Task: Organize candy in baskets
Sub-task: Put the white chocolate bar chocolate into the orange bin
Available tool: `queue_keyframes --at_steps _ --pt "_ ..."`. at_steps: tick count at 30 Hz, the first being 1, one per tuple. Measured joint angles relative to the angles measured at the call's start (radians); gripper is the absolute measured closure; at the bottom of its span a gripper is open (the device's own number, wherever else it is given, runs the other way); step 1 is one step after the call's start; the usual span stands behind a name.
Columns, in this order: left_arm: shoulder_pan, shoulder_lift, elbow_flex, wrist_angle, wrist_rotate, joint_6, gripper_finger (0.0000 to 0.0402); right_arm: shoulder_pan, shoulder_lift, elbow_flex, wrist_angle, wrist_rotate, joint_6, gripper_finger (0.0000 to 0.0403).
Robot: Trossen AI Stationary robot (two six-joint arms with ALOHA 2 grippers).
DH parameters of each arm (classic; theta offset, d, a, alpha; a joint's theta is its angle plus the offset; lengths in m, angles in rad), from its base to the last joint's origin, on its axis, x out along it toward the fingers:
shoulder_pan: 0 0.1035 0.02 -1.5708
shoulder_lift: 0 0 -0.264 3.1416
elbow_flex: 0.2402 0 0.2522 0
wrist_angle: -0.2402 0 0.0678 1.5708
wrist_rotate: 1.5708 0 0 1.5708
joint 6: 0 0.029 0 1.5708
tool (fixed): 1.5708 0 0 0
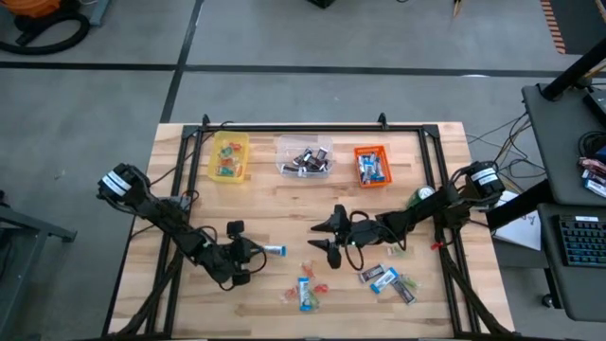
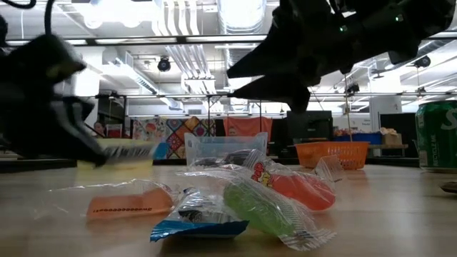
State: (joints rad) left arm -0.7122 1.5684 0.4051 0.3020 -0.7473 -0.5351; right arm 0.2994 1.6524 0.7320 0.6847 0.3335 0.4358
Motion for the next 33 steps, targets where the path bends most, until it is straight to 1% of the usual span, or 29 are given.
queue_keyframes --at_steps 2,4,8,11,14,18,22,24,26,28,32,33 --pt "-0.001 0.000 0.026 0.003 -0.055 0.029 0.0399 0.001 0.013 0.019 0.001 -0.001 -0.022 0.0197" --pt "-0.001 0.000 0.058 0.002 -0.106 0.075 0.0400 0.001 0.039 0.041 0.005 -0.024 -0.046 0.0197" --pt "-0.001 0.000 0.121 0.004 -0.194 0.174 0.0401 0.001 0.118 0.096 -0.004 -0.046 -0.103 0.0197" --pt "0.002 0.000 0.150 0.003 -0.215 0.219 0.0401 -0.003 0.170 0.152 0.000 -0.047 -0.117 0.0197" --pt "0.003 0.000 0.155 0.002 -0.215 0.225 0.0401 -0.004 0.210 0.207 0.001 -0.046 -0.139 0.0197" --pt "0.003 0.000 0.156 0.004 -0.215 0.201 0.0401 -0.006 0.233 0.265 -0.016 -0.048 -0.148 0.0197" --pt "0.003 0.000 0.156 0.013 -0.215 0.193 0.0402 -0.010 0.234 0.293 -0.086 -0.048 -0.148 0.0202" --pt "0.003 0.000 0.156 0.015 -0.215 0.191 0.0401 -0.012 0.234 0.299 -0.092 -0.046 -0.147 0.0216" --pt "0.003 0.000 0.156 0.019 -0.215 0.190 0.0401 -0.012 0.234 0.309 -0.098 -0.045 -0.145 0.0240" --pt "0.003 0.000 0.156 0.021 -0.215 0.189 0.0401 -0.012 0.234 0.316 -0.103 -0.046 -0.146 0.0274" --pt "0.002 0.000 0.156 0.025 -0.215 0.182 0.0400 -0.012 0.234 0.320 -0.107 -0.058 -0.149 0.0361" --pt "0.002 0.000 0.156 0.026 -0.223 0.168 0.0398 -0.012 0.234 0.320 -0.105 -0.065 -0.158 0.0375"
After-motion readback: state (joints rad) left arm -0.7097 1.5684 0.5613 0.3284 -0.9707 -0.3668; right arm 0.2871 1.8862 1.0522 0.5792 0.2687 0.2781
